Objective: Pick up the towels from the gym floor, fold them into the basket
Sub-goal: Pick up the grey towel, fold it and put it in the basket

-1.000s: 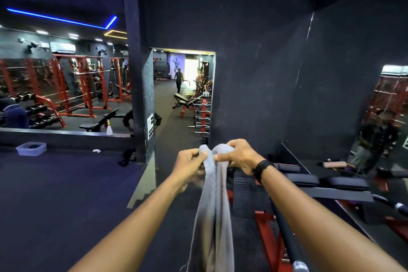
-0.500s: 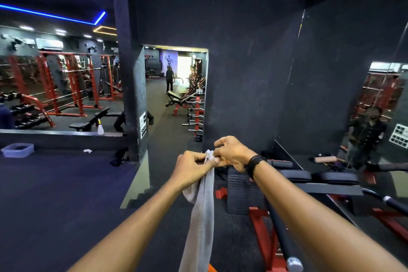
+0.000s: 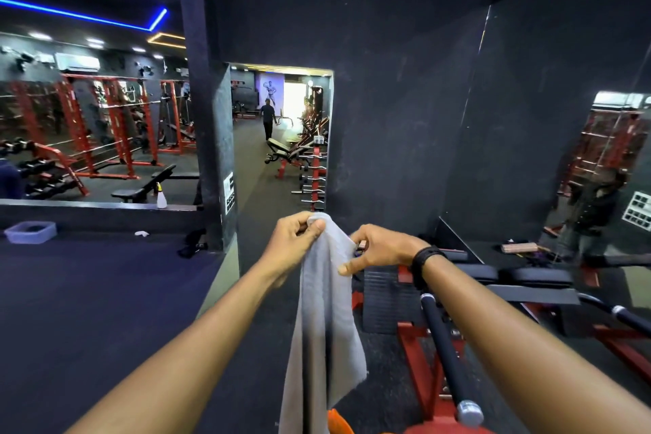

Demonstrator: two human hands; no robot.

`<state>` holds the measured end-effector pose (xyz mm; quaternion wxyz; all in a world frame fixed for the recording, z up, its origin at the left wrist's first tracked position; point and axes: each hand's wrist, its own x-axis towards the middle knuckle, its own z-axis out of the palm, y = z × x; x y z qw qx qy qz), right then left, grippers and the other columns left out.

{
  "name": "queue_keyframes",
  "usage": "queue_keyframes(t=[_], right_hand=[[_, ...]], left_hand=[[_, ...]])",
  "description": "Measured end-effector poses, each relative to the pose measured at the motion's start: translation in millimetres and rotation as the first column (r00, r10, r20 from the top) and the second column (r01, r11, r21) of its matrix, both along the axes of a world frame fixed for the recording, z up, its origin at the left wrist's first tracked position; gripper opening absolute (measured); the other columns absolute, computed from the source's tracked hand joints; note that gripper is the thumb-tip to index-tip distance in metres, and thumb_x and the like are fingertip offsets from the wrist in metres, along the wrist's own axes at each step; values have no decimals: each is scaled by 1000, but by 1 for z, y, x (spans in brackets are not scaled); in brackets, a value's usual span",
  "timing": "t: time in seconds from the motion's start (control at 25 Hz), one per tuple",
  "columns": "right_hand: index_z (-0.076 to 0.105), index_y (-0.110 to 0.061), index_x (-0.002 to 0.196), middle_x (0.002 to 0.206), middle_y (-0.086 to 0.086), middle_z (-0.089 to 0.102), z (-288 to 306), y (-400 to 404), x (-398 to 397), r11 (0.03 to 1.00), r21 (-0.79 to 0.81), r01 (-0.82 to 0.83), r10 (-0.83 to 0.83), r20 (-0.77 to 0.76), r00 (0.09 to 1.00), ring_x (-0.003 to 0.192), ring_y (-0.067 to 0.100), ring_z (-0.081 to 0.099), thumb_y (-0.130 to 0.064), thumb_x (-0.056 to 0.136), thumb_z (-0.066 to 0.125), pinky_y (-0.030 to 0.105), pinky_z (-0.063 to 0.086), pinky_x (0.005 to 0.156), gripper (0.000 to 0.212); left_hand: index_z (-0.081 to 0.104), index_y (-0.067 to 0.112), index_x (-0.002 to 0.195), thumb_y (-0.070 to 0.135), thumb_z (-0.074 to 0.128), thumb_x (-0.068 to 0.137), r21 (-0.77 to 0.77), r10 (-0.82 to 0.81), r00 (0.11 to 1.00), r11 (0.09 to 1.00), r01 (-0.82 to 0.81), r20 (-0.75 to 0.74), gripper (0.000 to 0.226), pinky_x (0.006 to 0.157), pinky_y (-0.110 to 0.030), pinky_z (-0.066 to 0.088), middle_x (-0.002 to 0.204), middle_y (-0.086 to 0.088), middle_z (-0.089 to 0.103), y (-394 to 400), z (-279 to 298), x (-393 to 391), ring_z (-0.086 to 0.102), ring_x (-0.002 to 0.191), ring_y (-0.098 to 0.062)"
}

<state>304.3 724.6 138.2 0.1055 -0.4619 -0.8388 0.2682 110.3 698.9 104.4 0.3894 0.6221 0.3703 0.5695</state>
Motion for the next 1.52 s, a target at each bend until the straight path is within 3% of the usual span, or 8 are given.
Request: queue_keyframes(t=[0.16,0.32,0.52,0.76,0.96,1.16,1.32,1.52], right_hand=[[68,-22,94,96,-5,68,-22,1,28,988,146,46,-101,394,914,94,15,60,-62,62,79,26,48,84,52],[54,-18,52,48,-13,51,2,-1,55,938,220,267,-264,-44,964,50,-3,44,-37,81,75,16,37,52,41],[65,-10,65,62,6,65,13,-2,46,913,238,331,-196,-457,868,54,3,54,-26,81,76,19,48,55,25],[55,-9,71,51,-1,59,1,-10,63,981,-115,157,-181,-244,953,44,8,57,0,73,79,22,50,44,26],[60,-17,103,88,-3,71,65,-8,68,975,-200,99,-219,-769,601,74,11,68,-34,74,77,29,57,63,37],[67,-3,107,105,10,73,-3,-18,54,925,-373,76,-285,-545,789,95,22,70,-27,71,79,35,58,81,45],[68,-3,92,90,10,70,-24,-15,64,899,-414,145,-403,-649,645,73,12,68,-12,89,65,23,54,58,10],[61,4,121,112,14,68,-11,-3,69,891,-429,147,-398,-583,708,84,16,66,-21,90,63,24,57,66,40]], left_hand=[[68,15,98,14,57,94,-28,155,980,988,-153,122,12,75,-18,46,88,2,67,10,13,-26,57,80,-5],[71,20,81,27,66,85,-15,334,942,942,-335,-24,10,72,-30,41,83,-1,68,27,-7,-65,54,78,-12],[66,21,76,28,66,87,-4,518,846,853,-523,-131,13,65,-32,43,74,1,66,30,-21,-76,52,67,-14],[58,6,75,21,64,89,-324,-131,762,940,-108,-634,22,65,-44,52,65,-7,53,25,-20,-88,51,60,-15],[64,20,98,61,81,55,-179,39,999,983,-39,-6,62,64,-23,51,79,12,73,11,43,-49,66,74,-6],[71,14,106,56,90,39,-339,-66,994,940,33,-86,81,92,-36,52,102,0,74,4,6,-38,69,99,-17],[68,17,74,36,83,69,-457,20,981,883,-107,-191,24,60,-26,40,50,13,58,2,-1,-58,52,52,-7],[71,10,102,29,79,73,-556,-1,1000,831,-8,-15,35,46,-18,47,75,4,69,0,14,-65,60,59,-7]])
